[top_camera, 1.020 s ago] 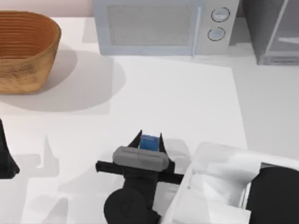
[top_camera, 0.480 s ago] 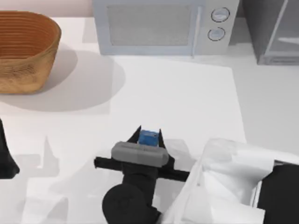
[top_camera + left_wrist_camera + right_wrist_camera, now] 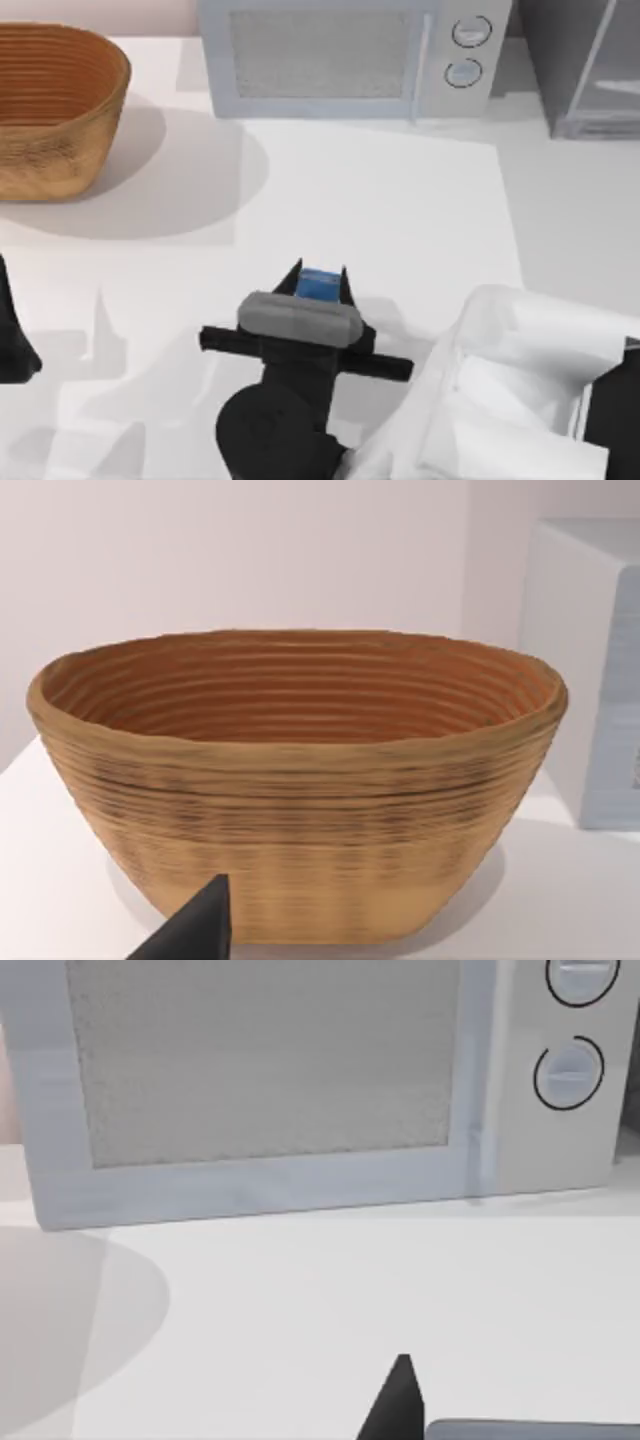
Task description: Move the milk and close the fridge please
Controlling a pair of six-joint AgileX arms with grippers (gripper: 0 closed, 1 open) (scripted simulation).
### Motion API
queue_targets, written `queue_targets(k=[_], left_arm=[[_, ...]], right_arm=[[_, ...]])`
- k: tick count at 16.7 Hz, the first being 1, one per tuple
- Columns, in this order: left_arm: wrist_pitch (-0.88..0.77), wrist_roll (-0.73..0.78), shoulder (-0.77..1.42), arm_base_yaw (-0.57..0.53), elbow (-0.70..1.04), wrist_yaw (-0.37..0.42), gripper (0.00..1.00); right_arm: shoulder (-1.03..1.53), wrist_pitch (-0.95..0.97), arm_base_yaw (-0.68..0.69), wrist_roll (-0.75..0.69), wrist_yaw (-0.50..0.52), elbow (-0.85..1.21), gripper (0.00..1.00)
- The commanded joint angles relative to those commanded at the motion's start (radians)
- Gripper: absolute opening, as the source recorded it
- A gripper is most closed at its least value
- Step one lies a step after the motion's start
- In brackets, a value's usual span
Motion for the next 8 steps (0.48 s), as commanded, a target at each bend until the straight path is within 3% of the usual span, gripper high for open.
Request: queue_targets(k=[4,8], left_arm=[[0.000,0.000,0.000,0.000,0.000,0.000,1.00],[0.000,0.000,0.000,0.000,0.000,0.000,1.00]], right_arm=[[-0.087,-0.006,-0.097,0.008,-0.088,-0.054,0.00],[-0.233,-0.040,-0.311,0.000,-0.322,-0.166,0.00]])
